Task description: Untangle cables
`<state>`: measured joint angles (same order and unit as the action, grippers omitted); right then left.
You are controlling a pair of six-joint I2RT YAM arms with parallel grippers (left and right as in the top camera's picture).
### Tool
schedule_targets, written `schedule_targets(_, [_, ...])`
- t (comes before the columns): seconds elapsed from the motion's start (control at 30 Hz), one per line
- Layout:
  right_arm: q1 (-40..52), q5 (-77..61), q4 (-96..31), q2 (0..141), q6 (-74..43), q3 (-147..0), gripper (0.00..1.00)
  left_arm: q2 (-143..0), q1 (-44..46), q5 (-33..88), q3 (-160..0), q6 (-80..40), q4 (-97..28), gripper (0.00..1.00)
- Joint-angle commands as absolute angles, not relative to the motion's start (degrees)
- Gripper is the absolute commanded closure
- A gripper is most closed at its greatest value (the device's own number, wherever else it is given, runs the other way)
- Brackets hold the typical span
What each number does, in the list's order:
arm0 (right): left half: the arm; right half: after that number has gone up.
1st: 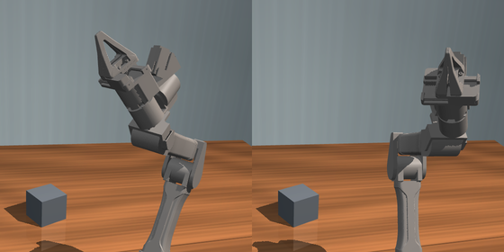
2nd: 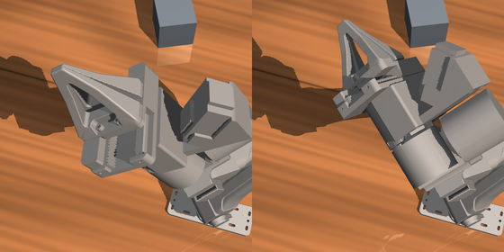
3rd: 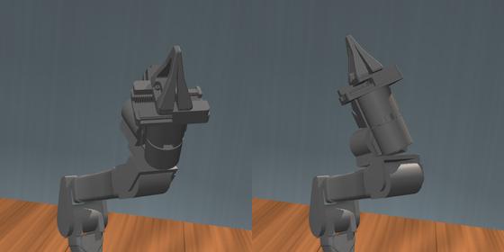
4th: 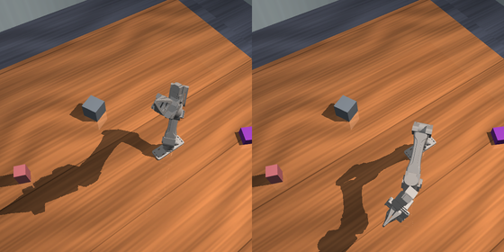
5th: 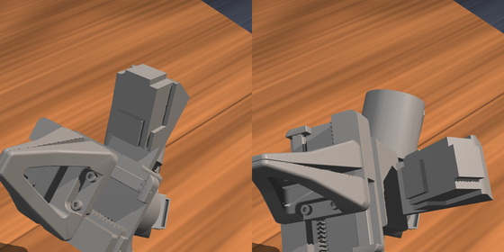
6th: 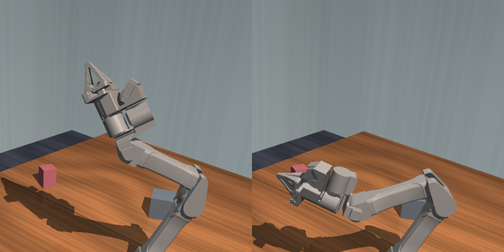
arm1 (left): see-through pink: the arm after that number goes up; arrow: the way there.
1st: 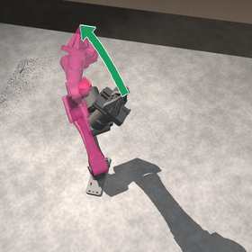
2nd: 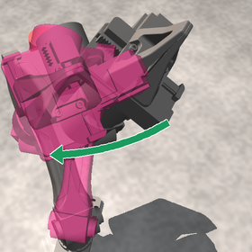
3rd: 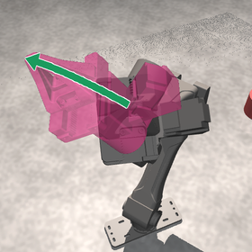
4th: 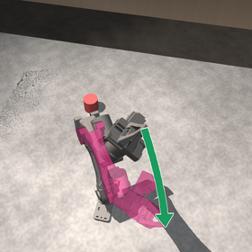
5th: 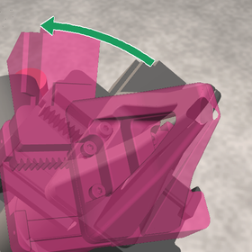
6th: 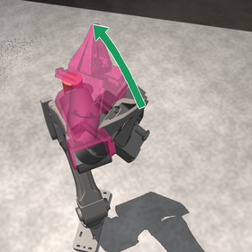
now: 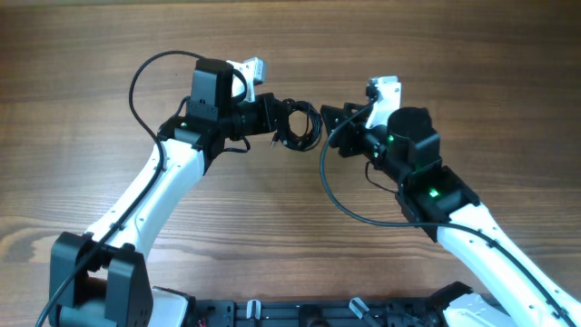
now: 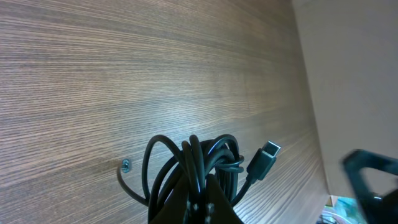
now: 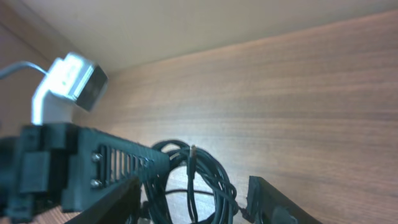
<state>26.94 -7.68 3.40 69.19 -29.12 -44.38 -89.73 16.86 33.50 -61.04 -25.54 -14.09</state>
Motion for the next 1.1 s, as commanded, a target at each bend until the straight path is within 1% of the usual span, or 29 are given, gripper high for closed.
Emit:
schedule_targets(0.0, [27.2, -12.8, 3.8, 72.0, -33.5, -45.1, 0.43, -89.1, 17.9, 32.9, -61.4, -24.1, -13.9, 0.96])
schedule_targets(0.03, [27.1, -13.6, 4.4, 73.8, -33.9, -45.1, 0.43, -89.1, 18.4, 32.9, -61.4, -23.1, -13.9, 0.96])
schedule_targets(0.1, [27.2, -14.5, 7.5, 77.4, -36.5, -45.1, 0.47, -89.1, 19.7, 32.9, -61.4, -21.2, -14.0, 0.96])
schedule_targets(0.17, [27.1, -18.8, 12.4, 79.5, -36.6, -45.1, 0.52, -89.1, 20.9, 32.4, -61.4, -20.5, -14.0, 0.96])
schedule_targets(0.23, [27.1, -18.8, 13.4, 79.9, -36.6, -45.1, 0.69, -89.1, 21.7, 29.8, -61.4, -19.7, -14.6, 0.96])
schedule_targets(0.27, [27.1, -18.7, 13.3, 79.9, -36.6, -45.1, 0.76, -89.1, 21.8, 29.3, -61.4, -19.7, -15.0, 0.96])
schedule_targets(0.33, [27.1, -18.7, 13.0, 79.9, -36.6, -45.1, 0.94, -89.1, 21.8, 28.8, -61.4, -19.7, -15.2, 0.96])
schedule_targets(0.37, [27.1, -18.7, 12.7, 79.9, -36.6, -45.1, 0.95, -89.1, 21.8, 28.8, -61.4, -19.7, -15.2, 0.96])
schedule_targets(0.53, [27.2, -18.1, 10.7, 80.4, -36.0, -45.1, 0.95, -89.1, 21.8, 28.8, -61.4, -19.7, -15.2, 0.96])
schedule_targets(0.57, [27.2, -18.0, 10.7, 80.4, -35.9, -45.1, 0.76, -89.1, 21.8, 28.8, -61.4, -19.7, -15.2, 0.96])
schedule_targets(0.6, [27.0, -17.9, 10.9, 80.4, -35.7, -45.1, 0.67, -89.1, 21.8, 28.8, -61.4, -19.7, -15.2, 0.96])
schedule_targets(0.63, [27.0, -17.8, 12.2, 80.4, -35.5, -45.1, 0.59, -89.1, 21.8, 28.8, -61.4, -19.7, -15.3, 0.96])
schedule_targets(0.7, [27.0, -17.8, 13.6, 80.4, -34.5, -45.1, 0.55, -89.1, 21.8, 28.8, -61.4, -19.7, -15.5, 0.96])
schedule_targets(0.77, [27.0, -17.4, 13.0, 80.4, -33.7, -45.1, 0.55, -89.1, 21.8, 28.8, -61.4, -19.7, -15.7, 0.96])
schedule_targets(0.8, [27.0, -17.2, 12.6, 80.4, -31.5, -45.1, 0.57, -89.1, 21.8, 28.8, -61.4, -19.7, -15.7, 0.96])
schedule_targets(0.9, [27.0, -14.1, 10.1, 80.4, -31.1, -45.1, 0.62, -89.1, 21.8, 28.8, -61.4, -19.9, -15.7, 0.96])
schedule_targets(0.93, [27.0, -14.0, 9.8, 80.5, -30.1, -45.1, 0.65, -89.1, 21.8, 28.8, -61.4, -19.9, -15.9, 0.96])
schedule_targets(1.07, [27.0, -14.0, 9.7, 80.5, -30.0, -45.1, 0.68, -89.1, 21.8, 28.8, -61.4, -19.9, -16.8, 0.96])
